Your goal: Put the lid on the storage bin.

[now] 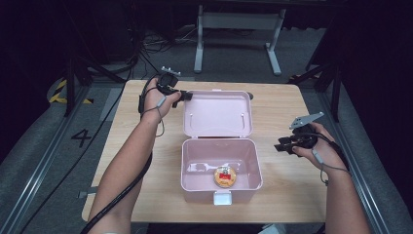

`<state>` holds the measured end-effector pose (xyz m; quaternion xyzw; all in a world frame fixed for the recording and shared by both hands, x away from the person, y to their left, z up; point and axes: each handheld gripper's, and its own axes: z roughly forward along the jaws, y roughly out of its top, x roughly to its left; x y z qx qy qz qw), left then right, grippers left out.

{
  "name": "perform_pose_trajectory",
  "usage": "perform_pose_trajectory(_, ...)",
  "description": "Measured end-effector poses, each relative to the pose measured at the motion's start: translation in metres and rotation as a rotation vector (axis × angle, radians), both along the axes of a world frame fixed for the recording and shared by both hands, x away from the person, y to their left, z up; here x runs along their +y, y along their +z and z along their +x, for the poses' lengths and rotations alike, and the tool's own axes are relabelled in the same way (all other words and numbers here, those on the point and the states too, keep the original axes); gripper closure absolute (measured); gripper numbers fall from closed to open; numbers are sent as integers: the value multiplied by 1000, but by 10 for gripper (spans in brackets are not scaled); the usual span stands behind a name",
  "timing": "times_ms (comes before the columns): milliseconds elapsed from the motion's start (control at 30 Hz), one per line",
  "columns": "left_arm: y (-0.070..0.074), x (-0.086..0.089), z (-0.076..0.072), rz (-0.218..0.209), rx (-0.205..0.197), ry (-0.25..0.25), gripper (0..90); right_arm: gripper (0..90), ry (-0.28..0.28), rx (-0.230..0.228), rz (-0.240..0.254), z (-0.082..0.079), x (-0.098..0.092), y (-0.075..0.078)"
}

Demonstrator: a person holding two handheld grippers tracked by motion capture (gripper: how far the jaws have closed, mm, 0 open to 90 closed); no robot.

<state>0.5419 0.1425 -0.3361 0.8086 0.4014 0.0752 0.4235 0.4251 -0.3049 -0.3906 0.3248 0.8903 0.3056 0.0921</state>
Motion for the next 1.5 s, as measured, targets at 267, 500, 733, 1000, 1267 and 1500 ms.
perform_pose_trajectory(267,21,-6,-10,-11,-84,-18,785,639,1,-5,5,-1,0,2)
perform_pose_trajectory(500,34,-7,-20,-7,-134,-37,787,640,6,-6,10,-2,1,4)
perform_pose_trajectory(733,47,-6,-36,-8,-205,-57,787,646,21,-6,40,-4,4,8)
perform_pose_trajectory(1000,58,-5,-55,8,-276,-77,785,660,45,-46,46,-12,12,20)
perform_pose_trajectory(1267,67,-4,-72,8,-313,-92,773,672,68,-45,71,-21,22,31)
perform_pose_trajectory(1500,73,-2,-85,15,-334,-117,754,673,99,-55,80,-28,30,39)
